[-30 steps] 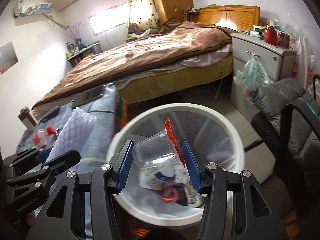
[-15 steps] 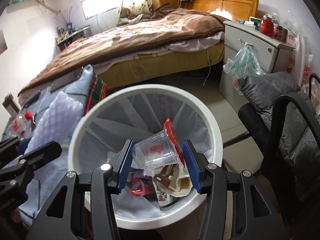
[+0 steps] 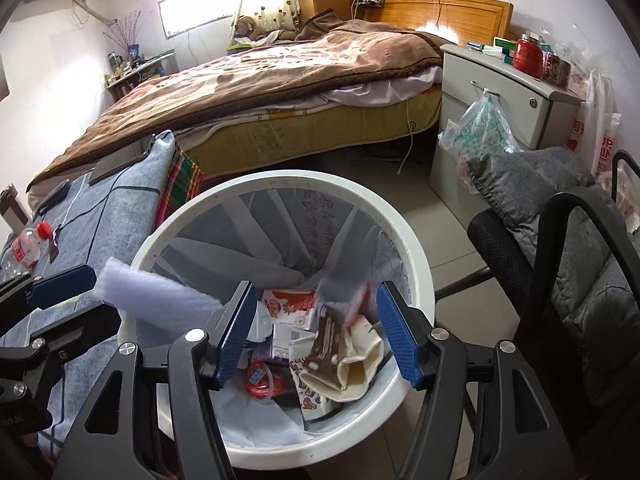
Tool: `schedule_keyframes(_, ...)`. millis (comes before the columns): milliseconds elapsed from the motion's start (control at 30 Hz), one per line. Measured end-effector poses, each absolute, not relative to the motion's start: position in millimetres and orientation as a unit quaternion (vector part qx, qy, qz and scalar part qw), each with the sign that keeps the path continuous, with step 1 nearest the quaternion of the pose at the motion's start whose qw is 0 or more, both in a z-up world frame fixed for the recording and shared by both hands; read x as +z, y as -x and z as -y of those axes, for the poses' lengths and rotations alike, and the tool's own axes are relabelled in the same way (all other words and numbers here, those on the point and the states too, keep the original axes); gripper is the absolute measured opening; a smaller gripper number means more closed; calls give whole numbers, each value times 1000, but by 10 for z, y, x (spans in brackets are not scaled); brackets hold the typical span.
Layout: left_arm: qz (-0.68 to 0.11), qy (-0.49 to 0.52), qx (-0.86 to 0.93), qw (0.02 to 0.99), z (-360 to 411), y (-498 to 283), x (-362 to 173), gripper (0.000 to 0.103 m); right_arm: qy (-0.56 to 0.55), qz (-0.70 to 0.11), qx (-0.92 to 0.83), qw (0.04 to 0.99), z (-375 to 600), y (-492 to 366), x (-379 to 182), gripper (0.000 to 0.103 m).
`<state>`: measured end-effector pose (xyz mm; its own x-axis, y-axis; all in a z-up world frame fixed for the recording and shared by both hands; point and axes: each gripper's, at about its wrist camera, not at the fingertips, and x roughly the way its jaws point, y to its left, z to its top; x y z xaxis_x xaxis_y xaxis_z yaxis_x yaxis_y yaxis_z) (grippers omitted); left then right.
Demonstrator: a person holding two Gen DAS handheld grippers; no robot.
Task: Collect trash
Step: 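Open both tools to drop the cup and foam sleeve into the bin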
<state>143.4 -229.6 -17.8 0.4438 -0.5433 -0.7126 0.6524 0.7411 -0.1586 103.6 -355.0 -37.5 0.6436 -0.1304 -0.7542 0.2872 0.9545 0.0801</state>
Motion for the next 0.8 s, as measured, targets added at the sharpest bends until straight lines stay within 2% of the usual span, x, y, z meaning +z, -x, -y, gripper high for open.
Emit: schedule_keyframes(800,-361,-54,-320,874,1758,-1363,46,61,-104,-370,-104,918,3235,-968,-154,64)
